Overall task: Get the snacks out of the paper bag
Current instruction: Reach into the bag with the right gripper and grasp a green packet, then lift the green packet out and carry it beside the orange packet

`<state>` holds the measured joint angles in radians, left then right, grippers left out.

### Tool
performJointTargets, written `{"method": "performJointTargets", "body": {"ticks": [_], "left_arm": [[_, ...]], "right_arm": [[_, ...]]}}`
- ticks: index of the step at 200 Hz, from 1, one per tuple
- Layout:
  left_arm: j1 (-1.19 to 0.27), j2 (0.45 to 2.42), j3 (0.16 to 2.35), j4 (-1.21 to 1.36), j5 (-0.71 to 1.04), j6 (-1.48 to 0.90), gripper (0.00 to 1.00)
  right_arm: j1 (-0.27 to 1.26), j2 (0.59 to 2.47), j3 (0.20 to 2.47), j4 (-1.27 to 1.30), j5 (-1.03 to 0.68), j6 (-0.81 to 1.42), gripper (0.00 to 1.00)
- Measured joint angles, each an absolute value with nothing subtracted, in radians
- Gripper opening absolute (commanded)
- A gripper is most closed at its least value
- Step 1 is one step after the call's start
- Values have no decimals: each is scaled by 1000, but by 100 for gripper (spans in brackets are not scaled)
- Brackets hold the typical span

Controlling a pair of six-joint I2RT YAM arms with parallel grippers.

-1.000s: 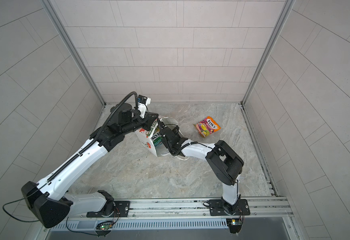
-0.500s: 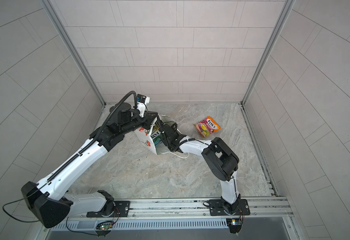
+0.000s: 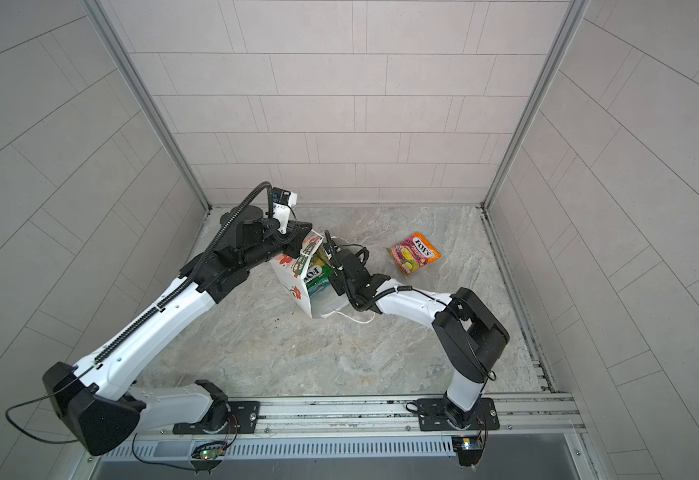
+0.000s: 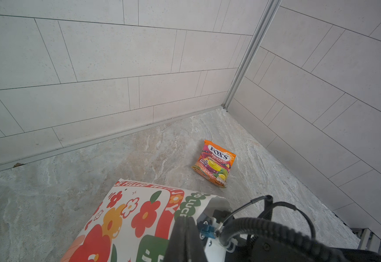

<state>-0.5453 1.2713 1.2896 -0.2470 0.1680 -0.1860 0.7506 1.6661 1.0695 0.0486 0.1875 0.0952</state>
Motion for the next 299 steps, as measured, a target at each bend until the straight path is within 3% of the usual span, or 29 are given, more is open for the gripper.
{"method": "performJointTargets", "body": {"ticks": [168,299], "left_arm": [[-545,1272,1290,-259,153,-194,0],[-545,1272,1290,-260,152,-194,0]], "right_arm": [[750,1216,923,-22,270,113,0],[737,1007,1081,-241,381,101,0]]}}
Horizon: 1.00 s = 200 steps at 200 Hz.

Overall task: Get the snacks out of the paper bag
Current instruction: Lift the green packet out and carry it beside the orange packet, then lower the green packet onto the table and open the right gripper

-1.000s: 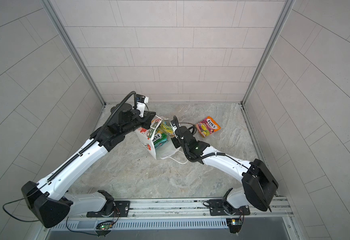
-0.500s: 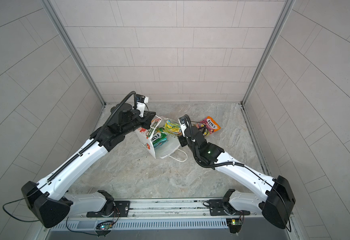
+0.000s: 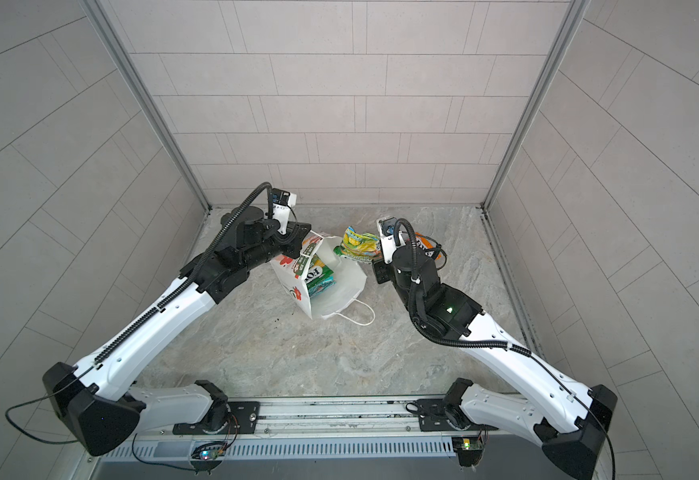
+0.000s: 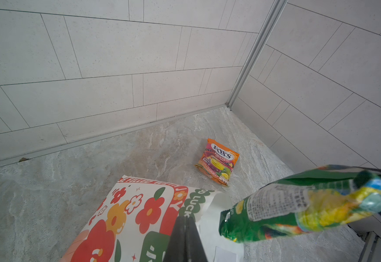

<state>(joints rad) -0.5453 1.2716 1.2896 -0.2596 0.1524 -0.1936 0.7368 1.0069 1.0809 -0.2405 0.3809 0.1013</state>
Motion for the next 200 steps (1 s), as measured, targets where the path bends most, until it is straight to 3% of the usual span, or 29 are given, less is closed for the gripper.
{"method": "performJointTargets", "body": {"ticks": [86,141,200], "left_arm": [[-545,1272,1290,-260,152,-194,0],[-545,1272,1290,-260,152,-194,0],[-545,1272,1290,-260,152,-194,0]], "right_arm": [[505,927,1101,-384,379,156,0],[249,913,1011,-435,266,224,0],[80,943,892,-428,123,287,0]]}}
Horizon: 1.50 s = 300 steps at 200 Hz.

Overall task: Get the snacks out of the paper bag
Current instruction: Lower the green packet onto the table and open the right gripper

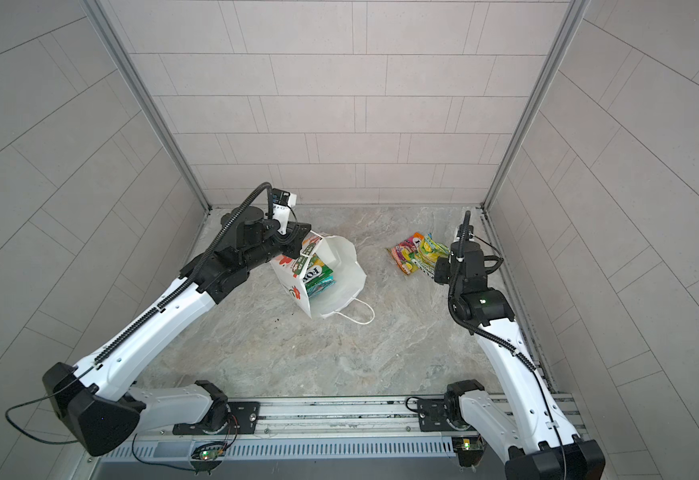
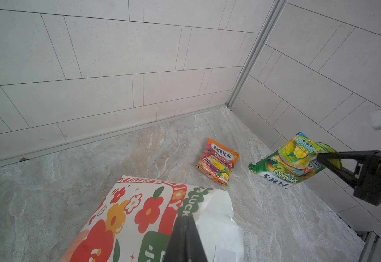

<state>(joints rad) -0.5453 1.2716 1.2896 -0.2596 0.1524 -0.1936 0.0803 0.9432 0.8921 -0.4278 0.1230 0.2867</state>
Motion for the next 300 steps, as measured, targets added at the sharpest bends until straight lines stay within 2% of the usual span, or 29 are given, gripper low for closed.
{"method": "performJointTargets", "body": {"ticks": [105,228,300], "left_arm": [[-545,1272,1290,-260,152,-194,0],[-545,1282,1290,-260,153,-193,0],[-545,1282,1290,-260,153,-193,0]], "right_arm": [[-173,1164,701,-232,-107,384,0],[-301,1387,732,-121,-85,390,0],[-311,1547,838,-113,-38,410,0]]}}
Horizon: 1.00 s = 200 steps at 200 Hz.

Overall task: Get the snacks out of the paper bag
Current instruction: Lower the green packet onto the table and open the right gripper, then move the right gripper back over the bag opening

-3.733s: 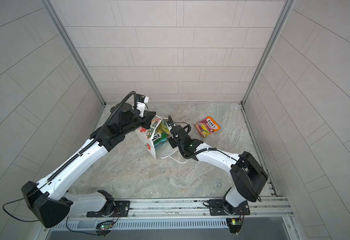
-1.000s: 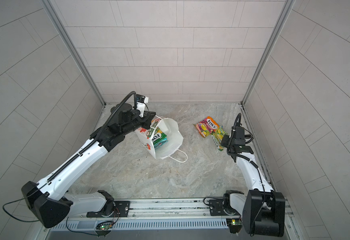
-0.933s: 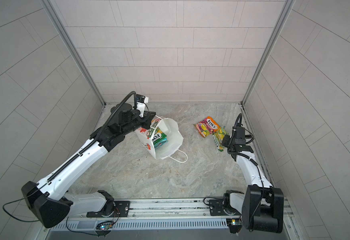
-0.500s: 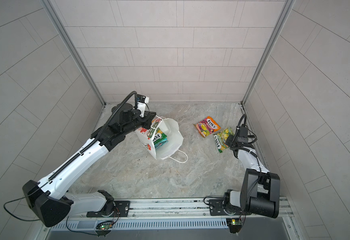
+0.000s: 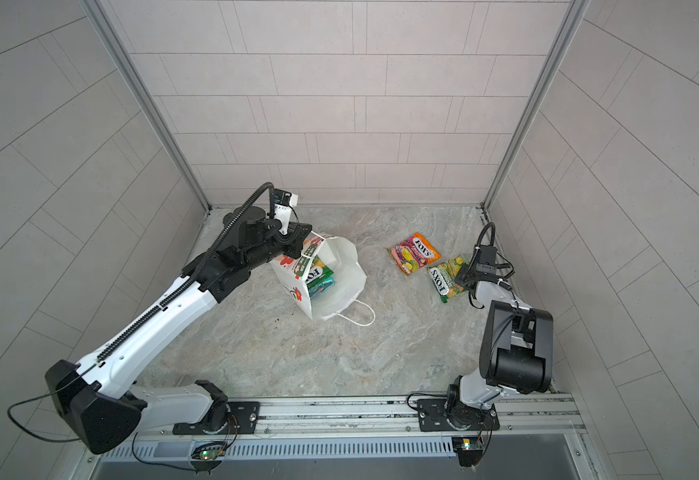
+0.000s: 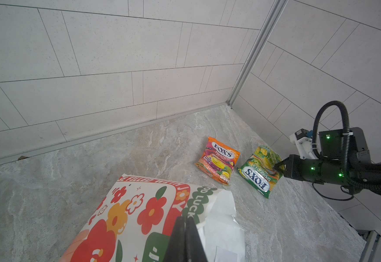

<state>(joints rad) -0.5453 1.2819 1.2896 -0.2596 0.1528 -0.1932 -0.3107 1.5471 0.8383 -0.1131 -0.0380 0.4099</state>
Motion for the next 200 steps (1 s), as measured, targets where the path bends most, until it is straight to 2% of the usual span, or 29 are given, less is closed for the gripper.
{"method": "performJointTargets", "body": {"ticks": [44,59,75,96,116,159,200], "left_arm": [[-545,1282,1290,-260,153,-193,0],[-545,1282,1290,-260,154,-193,0],[-545,1282,1290,-260,155,-193,0],[-545,1282,1290,-260,158,-192,0],[-545,1282,1290,-260,162,-191,0],[-547,1282,1290,-260,164,-182,0],[-553,1282,1290,-284,164,-154,0]], "right_arm": [[-317,1634,887,-112,-23,421,0],[-319,1646,898,-123,-21,424,4],[-321,1646,905,-133,-20,427,12],[-322,1644,907,-139,-12,426,35],[-322,1634,906,-153,1,430,45],[-322,1502,873,-179,2,430,48],[-321,1304,794,-187,-136,421,48]]}}
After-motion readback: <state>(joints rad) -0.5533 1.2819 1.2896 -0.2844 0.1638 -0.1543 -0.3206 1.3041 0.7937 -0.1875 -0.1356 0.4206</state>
